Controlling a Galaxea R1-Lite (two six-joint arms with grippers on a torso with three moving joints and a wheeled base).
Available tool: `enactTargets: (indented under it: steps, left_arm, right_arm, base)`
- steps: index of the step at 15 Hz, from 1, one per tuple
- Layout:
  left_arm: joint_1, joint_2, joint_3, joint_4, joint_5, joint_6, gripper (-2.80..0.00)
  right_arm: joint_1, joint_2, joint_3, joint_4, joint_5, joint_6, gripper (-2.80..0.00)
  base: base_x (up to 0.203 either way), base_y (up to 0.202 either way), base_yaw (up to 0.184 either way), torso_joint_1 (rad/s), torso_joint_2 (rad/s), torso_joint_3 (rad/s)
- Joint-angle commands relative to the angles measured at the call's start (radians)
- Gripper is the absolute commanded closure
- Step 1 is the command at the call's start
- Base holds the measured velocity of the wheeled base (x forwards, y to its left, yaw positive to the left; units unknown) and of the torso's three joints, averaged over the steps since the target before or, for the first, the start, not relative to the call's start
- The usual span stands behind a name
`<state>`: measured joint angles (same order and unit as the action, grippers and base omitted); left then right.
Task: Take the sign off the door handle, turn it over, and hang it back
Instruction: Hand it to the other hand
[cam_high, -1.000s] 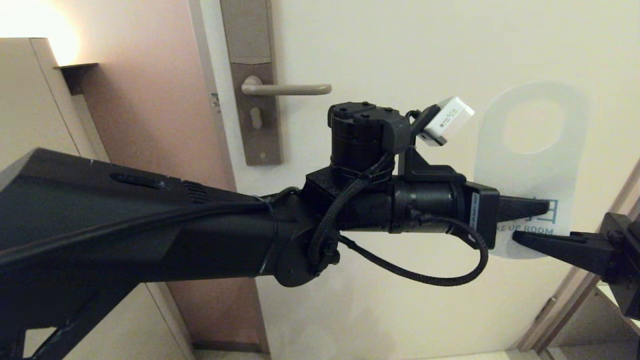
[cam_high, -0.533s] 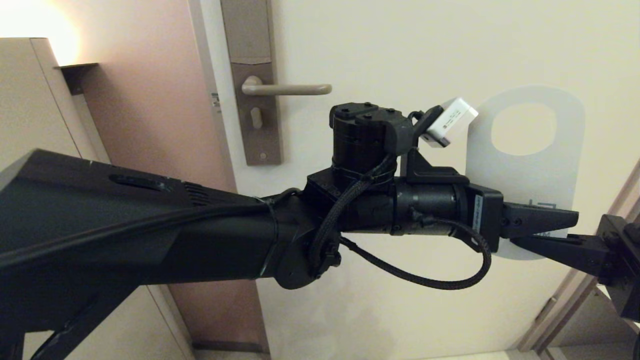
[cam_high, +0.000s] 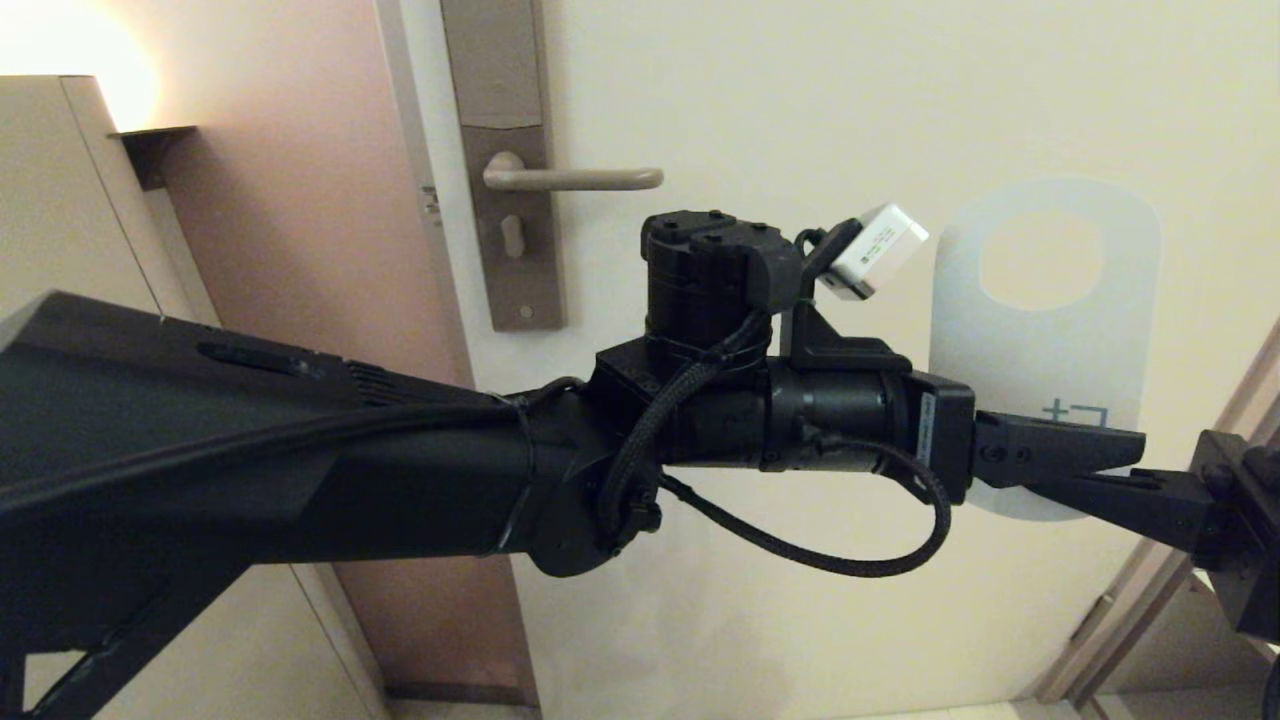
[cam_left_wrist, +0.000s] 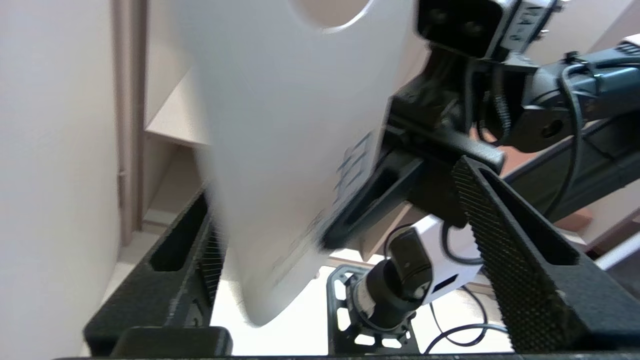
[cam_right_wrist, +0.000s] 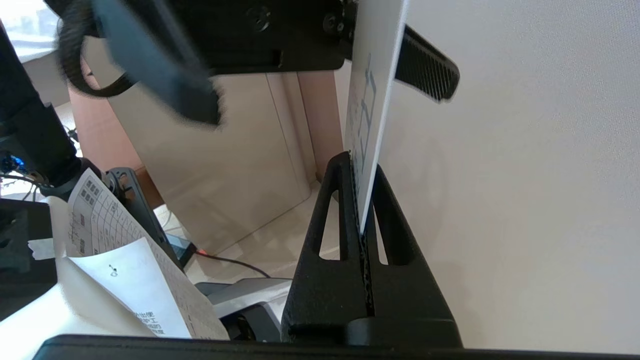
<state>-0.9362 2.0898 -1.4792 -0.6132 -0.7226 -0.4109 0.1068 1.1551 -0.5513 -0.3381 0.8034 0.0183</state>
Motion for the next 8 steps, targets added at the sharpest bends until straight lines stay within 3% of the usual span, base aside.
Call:
enactTargets:
  steps: [1, 8]
  left_arm:
    - [0.013, -0.016, 0.019, -0.004, -0.004, -0.002, -2.80]
    - [0.067, -0.112, 0.113, -0.004, -0.007, -0.002, -2.80]
  right_arm:
    - [0.001, 0.002, 0.001, -0.002, 0.005, 0.000, 0.00]
    - [-0.001, 0.006, -0.004, -0.002, 0.003, -0.002, 0.00]
  base:
    - [0.000, 0.000, 0.000, 0.000, 0.00, 0.000]
    - [0.000, 0.000, 0.000, 0.000, 0.00, 0.000]
